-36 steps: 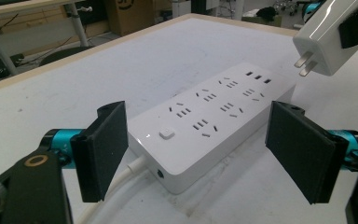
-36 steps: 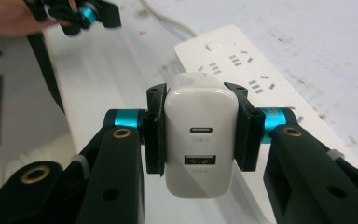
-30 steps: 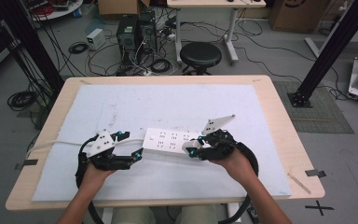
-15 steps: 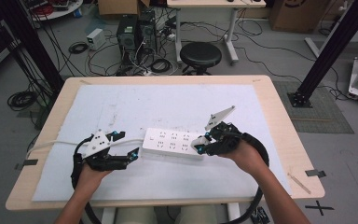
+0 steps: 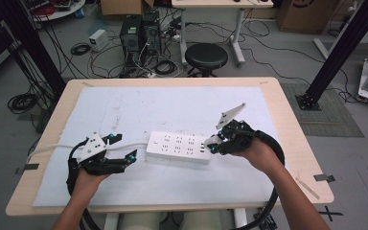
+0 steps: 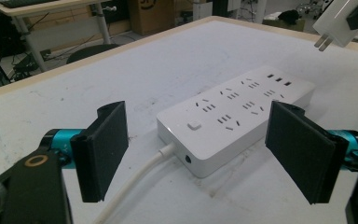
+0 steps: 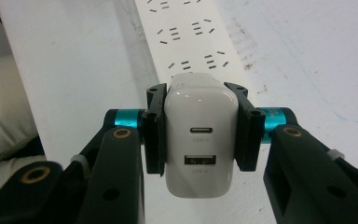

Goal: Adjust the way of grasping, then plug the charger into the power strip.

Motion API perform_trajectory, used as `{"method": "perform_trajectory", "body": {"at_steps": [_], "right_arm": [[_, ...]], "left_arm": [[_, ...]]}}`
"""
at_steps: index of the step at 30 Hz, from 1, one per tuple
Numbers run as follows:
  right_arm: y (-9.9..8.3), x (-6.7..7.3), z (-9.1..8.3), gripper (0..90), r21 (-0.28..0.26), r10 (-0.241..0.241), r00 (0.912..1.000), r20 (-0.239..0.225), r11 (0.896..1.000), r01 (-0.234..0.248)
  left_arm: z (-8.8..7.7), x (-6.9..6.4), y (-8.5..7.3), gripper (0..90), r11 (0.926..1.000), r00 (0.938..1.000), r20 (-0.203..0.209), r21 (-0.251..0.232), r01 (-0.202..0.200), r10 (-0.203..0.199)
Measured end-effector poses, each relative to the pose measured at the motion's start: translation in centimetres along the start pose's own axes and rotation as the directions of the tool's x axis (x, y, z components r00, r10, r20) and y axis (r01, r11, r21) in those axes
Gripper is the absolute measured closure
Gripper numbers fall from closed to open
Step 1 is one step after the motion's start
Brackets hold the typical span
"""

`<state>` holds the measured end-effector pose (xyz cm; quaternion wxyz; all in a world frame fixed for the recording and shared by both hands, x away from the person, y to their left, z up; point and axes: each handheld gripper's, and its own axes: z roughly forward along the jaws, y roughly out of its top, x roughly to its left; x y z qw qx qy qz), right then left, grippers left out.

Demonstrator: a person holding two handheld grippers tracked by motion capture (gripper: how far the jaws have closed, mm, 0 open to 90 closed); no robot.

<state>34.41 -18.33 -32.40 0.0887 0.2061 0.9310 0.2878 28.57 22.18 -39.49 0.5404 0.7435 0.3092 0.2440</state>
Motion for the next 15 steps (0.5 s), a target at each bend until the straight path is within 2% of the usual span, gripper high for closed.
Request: {"method": "perform_trajectory", "body": {"at_steps": [4,8,15], "right_arm": [[-0.01,-0.16,-0.23,63.1,-0.011,0.002,1.0000,0.007,1.000,-0.002],[-0.08,-0.28,-0.27,63.1,0.004,0.013,0.9999,0.009,1.000,-0.013],[-0.06,-0.39,-0.56,63.1,0.011,0.002,0.9998,0.018,1.000,-0.003]], "left_arm": [[0.11,0.01,-0.05,21.3,1.0000,1.0000,0.003,-0.002,-0.001,0.001],[0.07,0.07,-0.24,21.3,1.0000,1.0000,0.001,-0.003,0.004,-0.004],[-0.19,-0.03,-0.32,21.3,0.9999,1.0000,-0.003,-0.007,0.008,-0.008]]}}
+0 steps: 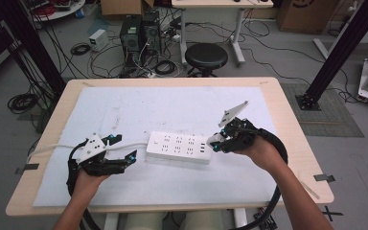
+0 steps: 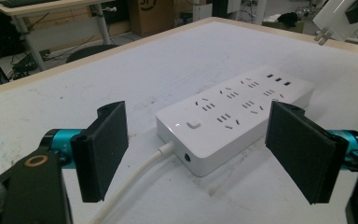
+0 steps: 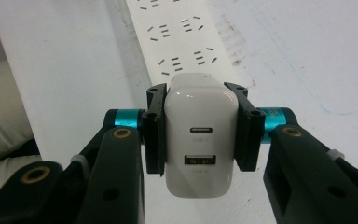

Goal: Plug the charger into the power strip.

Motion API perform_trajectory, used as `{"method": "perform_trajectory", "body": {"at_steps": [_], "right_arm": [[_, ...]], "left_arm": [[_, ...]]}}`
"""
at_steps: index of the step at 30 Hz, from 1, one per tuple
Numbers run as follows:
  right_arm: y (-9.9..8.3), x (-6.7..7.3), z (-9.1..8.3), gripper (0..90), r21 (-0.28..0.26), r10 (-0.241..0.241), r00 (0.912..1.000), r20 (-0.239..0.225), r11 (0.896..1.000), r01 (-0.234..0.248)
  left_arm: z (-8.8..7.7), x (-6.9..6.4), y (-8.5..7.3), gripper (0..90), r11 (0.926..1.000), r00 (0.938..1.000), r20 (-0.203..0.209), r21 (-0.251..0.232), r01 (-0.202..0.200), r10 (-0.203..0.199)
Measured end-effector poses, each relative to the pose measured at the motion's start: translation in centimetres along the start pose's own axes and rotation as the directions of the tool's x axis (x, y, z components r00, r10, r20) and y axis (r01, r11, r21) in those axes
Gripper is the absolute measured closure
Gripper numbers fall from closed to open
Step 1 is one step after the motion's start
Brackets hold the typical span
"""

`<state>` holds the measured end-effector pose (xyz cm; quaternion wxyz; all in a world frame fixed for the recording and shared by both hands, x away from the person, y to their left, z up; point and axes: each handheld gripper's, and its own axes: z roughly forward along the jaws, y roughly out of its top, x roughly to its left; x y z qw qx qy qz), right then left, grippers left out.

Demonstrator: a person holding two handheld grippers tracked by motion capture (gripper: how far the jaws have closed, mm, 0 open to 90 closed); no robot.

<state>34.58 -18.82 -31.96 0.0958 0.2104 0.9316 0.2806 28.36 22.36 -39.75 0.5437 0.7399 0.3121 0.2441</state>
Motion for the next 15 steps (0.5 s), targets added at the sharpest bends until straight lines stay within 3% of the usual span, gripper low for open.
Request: {"method": "perform_trajectory", "body": {"at_steps": [15], "right_arm": [[1.3,0.0,-0.6,63.1,0.011,-0.027,0.9996,0.005,1.000,0.027]], "left_arm": [[-1.4,-0.1,0.1,21.3,0.9999,1.0000,-0.004,-0.012,-0.002,0.002]]}}
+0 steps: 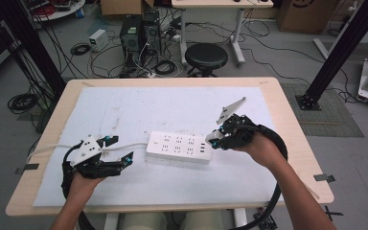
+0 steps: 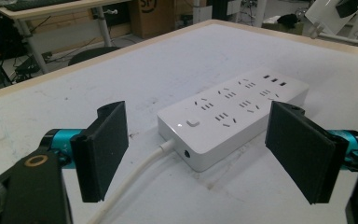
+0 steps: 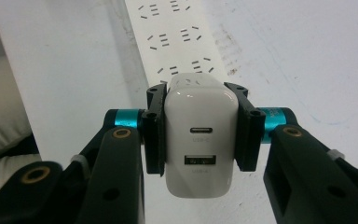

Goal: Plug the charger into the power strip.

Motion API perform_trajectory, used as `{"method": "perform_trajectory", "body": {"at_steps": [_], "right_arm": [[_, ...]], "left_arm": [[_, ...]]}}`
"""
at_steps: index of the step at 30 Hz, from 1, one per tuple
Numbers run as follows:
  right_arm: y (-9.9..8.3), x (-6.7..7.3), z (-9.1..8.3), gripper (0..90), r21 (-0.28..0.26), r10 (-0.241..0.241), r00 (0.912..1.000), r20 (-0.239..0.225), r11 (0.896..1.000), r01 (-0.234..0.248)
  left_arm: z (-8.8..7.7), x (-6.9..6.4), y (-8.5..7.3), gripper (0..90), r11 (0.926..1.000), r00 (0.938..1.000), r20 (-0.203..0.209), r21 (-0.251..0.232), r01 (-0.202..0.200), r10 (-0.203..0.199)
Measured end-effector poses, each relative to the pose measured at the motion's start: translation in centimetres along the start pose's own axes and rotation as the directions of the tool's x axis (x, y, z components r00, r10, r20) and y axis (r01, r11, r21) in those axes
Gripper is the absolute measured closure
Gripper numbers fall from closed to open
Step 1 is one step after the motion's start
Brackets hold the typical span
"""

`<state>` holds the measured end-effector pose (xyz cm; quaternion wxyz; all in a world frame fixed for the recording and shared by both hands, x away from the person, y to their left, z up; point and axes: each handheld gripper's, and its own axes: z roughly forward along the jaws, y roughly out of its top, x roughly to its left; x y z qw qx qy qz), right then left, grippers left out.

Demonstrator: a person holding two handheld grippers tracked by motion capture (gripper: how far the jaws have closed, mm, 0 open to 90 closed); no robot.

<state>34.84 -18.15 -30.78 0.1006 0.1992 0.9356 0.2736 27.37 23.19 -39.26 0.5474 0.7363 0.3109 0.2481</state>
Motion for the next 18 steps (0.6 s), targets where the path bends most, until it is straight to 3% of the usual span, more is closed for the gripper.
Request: {"method": "perform_trajectory", "body": {"at_steps": [9,13,18], "right_arm": [[1.8,-0.3,0.5,63.1,0.059,-0.083,0.9964,0.016,0.995,0.082],[2.4,-0.2,1.2,63.1,0.121,-0.159,0.9869,0.030,0.981,0.154],[3.3,-0.6,2.2,63.2,0.157,-0.193,0.9813,0.008,0.969,0.189]], "left_arm": [[-0.6,0.2,-0.4,21.3,1.0000,0.9999,-0.011,-0.004,0.006,-0.006],[-0.5,0.2,-0.5,21.3,0.9999,0.9999,-0.005,-0.006,0.012,-0.012],[-0.5,0.5,-0.6,21.3,0.9999,0.9999,-0.005,-0.005,0.016,-0.016]]}}
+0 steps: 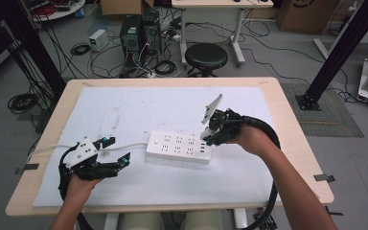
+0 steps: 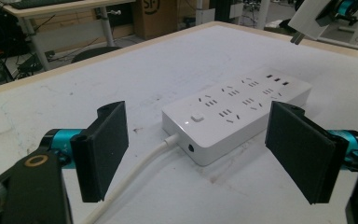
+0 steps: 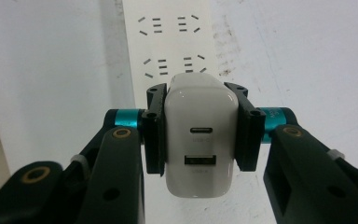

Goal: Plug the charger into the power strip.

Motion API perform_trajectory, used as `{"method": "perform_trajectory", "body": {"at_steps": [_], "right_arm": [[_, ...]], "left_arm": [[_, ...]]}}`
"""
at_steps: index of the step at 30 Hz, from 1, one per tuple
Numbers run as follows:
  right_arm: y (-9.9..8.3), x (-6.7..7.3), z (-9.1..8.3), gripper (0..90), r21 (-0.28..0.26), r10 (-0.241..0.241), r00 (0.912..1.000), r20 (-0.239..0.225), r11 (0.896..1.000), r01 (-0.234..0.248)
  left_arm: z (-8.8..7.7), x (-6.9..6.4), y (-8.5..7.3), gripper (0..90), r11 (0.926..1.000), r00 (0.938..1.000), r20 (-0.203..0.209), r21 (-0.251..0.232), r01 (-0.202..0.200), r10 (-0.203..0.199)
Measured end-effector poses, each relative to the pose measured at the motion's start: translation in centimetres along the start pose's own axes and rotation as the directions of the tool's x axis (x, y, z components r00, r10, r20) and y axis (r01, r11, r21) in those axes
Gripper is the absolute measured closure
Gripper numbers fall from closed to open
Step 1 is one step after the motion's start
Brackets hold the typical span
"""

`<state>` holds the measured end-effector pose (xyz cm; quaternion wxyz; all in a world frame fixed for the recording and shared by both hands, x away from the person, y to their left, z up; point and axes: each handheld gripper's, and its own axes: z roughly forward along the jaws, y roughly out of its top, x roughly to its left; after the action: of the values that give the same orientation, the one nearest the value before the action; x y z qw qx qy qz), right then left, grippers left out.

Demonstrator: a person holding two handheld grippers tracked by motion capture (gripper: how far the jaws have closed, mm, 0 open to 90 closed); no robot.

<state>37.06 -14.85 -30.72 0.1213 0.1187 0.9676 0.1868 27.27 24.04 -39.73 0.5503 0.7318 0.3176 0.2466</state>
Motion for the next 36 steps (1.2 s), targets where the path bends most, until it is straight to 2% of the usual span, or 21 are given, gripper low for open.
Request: {"method": "perform_trajectory", "body": {"at_steps": [10,13,14,25,29,34,36], "right_arm": [[1.5,-1.4,1.9,63.1,0.046,-0.027,0.9988,-0.042,0.999,0.029],[1.7,-1.5,2.3,63.2,0.061,-0.021,0.9987,-0.047,0.998,0.024],[2.0,-1.8,3.1,63.1,0.072,-0.029,0.9977,-0.062,0.997,0.033],[3.7,-2.2,5.1,63.2,0.102,-0.051,0.9943,-0.094,0.993,0.061],[4.2,-2.1,5.9,63.2,0.123,-0.080,0.9907,-0.110,0.988,0.093],[4.4,-2.1,6.6,63.2,0.139,-0.086,0.9899,-0.113,0.985,0.101],[4.5,-2.2,7.2,63.2,0.135,-0.092,0.9876,-0.128,0.985,0.109]], "left_arm": [[0.2,0.4,-0.5,21.3,0.9999,1.0000,0.002,0.006,0.009,-0.009],[0.3,0.4,-0.5,21.3,0.9999,1.0000,0.005,0.008,0.008,-0.008],[0.3,0.4,-0.5,21.3,0.9999,0.9999,0.008,0.006,0.011,-0.011],[0.4,0.7,-0.9,21.3,0.9998,0.9998,0.012,0.009,0.018,-0.018],[0.4,0.8,-1.2,21.3,0.9997,0.9996,0.011,0.008,0.025,-0.025],[0.4,0.8,-1.3,21.3,0.9996,0.9995,0.011,0.008,0.028,-0.028],[0.3,0.8,-1.4,21.3,0.9995,0.9995,0.010,0.006,0.031,-0.031]]}}
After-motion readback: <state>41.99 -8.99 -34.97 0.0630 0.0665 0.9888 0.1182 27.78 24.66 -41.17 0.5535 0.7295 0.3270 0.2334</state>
